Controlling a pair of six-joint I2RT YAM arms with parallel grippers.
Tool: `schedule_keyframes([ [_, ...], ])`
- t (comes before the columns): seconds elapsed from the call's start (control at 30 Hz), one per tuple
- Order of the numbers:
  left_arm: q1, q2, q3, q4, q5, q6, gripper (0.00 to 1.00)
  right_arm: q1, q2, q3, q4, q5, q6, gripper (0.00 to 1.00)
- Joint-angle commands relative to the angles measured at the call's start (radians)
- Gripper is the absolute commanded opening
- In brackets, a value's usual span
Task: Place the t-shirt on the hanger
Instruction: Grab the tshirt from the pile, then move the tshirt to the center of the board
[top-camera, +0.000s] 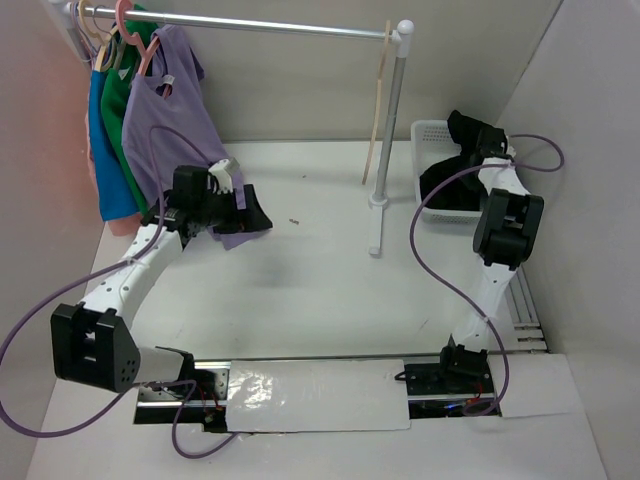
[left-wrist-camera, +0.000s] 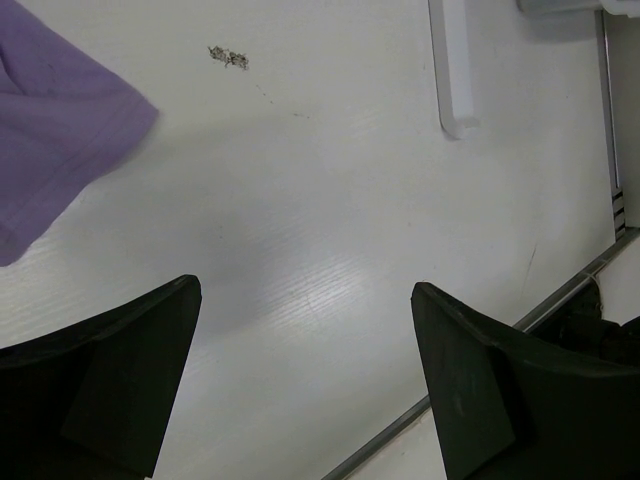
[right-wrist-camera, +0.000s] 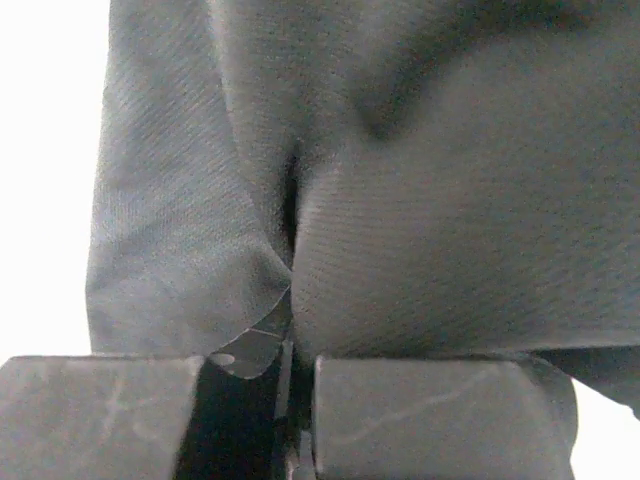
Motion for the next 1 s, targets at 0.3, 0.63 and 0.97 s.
schedule_keyframes([
  [0.3,-0.003,0.004,0.071,0.014,0.046,0.016,0.99,0.16,-0.552,0.027,0.145,0.064,-0.043,0.0],
  [0.63,-0.003,-0.107,0.007,-0.006,-0.028,0.006,0.99,0.324,-0.81,0.119,0.137,0.06,-0.114,0.0],
  [0.97,0.046,-0.148,-0.022,-0.038,-0.014,-0.057,0.99,0.404,-1.143,-0.132,0.063,-0.133,-0.135,0.0],
])
